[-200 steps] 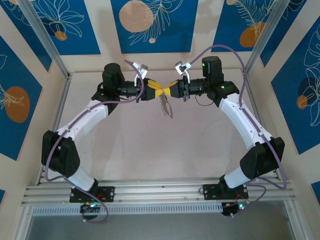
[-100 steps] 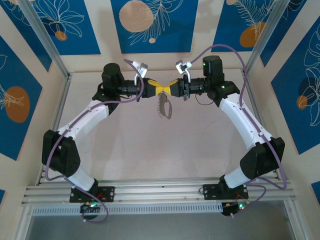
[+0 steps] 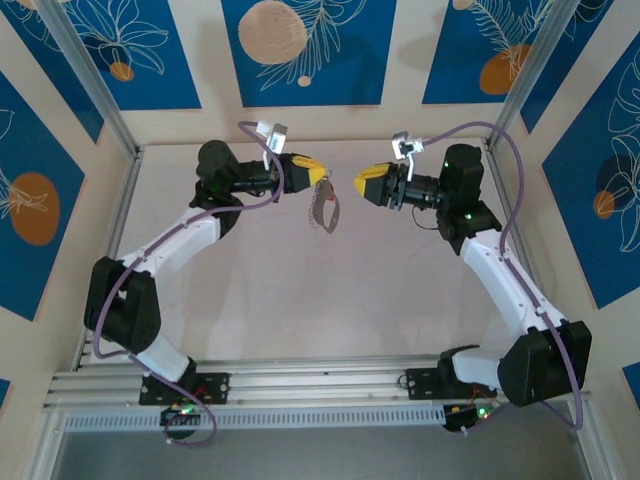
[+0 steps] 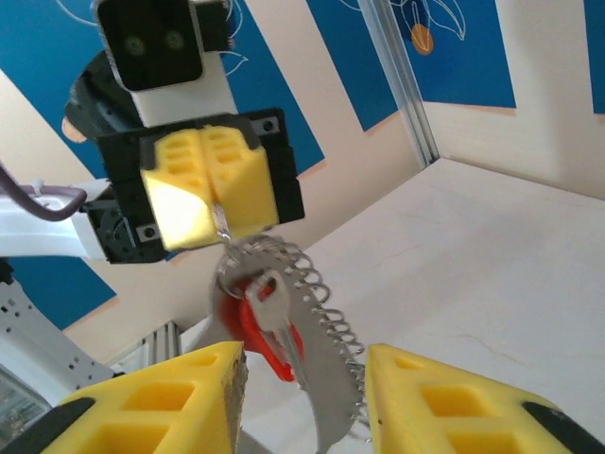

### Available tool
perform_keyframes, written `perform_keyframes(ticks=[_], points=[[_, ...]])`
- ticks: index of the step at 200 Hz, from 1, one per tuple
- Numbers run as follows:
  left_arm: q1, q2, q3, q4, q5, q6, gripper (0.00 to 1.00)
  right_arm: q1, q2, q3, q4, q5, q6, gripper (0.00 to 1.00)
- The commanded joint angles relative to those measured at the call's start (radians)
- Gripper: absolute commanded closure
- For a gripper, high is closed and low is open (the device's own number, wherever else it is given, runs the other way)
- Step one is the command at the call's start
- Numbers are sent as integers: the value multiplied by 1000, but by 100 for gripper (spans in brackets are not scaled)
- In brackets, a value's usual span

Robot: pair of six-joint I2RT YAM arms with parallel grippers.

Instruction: Put the keys on the keyring

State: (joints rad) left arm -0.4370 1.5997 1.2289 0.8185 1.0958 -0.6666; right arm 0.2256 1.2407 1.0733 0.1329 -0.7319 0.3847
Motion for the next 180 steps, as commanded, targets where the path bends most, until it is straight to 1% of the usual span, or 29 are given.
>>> perform_keyframes(ticks=[1,27,77,112,141,166,180], points=[[-6,23,-3,264,-7,-167,100,30,-1,-52,116,25,57,57],[-9,41,1,340,-6,-239,100,88,3,-78,163,40,57,56],[-26,46,1,341,11,-241,100,177,65,-22,175,90,45,56],[-29,43,-8,337,15,-240,100,187,91,1,172,112,42,58],[-29,44,-11,337,19,-237,100,189,80,2,145,119,23,65],[-29,44,-11,337,22,-237,100,190,62,6,99,130,-11,65],[-29,45,-8,335,22,-237,100,190,54,13,72,137,-32,69]])
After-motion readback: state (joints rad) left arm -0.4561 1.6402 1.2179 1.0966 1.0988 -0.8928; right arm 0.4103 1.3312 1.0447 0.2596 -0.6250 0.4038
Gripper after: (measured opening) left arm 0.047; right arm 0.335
